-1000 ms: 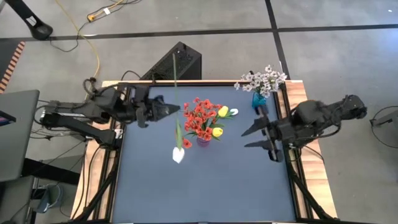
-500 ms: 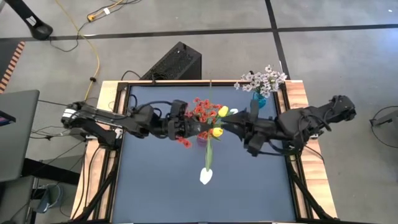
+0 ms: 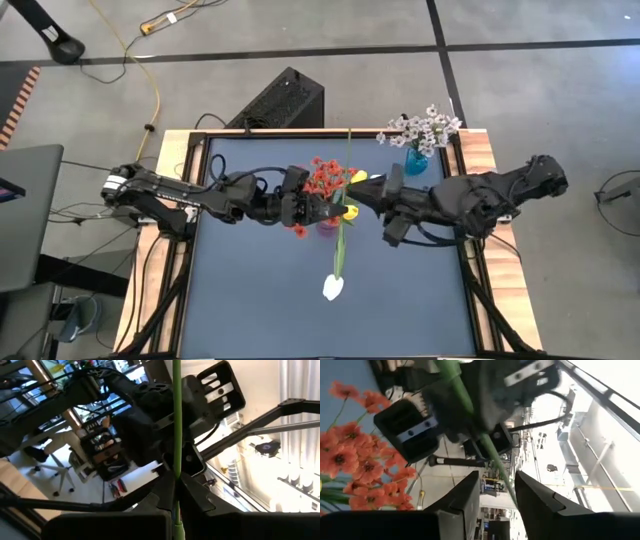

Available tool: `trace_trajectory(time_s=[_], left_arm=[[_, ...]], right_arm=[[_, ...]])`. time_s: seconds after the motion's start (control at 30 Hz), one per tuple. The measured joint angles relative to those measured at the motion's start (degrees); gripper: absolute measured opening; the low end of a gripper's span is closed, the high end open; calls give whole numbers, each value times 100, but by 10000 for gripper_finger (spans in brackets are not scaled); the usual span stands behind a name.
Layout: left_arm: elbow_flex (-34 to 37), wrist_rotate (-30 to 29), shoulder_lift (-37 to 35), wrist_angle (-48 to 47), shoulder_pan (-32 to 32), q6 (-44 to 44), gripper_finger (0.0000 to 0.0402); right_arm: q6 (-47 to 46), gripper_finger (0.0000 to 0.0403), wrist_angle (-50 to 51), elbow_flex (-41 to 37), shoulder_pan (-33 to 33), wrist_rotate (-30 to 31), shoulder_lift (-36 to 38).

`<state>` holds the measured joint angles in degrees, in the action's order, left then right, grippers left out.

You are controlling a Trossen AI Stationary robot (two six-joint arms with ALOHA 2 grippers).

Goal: Sort flowers into vase by color
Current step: Put the white flower into the blue vase

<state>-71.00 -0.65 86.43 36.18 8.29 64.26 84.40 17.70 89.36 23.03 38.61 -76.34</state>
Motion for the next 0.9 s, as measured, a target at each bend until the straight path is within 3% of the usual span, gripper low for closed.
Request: trace_trajectory(time_s=[0.37,0.6,0.77,0.9], left_arm=[[-2,-17,-2,-341,2,118,0],[-2,-67,-2,-355,2,99,3],[-2,-193,-2,-387,3,-77,38],[4,96,4,-347,-91,-128,87]], right_arm=[[166,129,-27,-2,-94,35,-468],[164,78,-2,-2,-17,356,-489],[-12,28,254,-2,60,433,-489],[-581,24,689,0,140,464,-457]])
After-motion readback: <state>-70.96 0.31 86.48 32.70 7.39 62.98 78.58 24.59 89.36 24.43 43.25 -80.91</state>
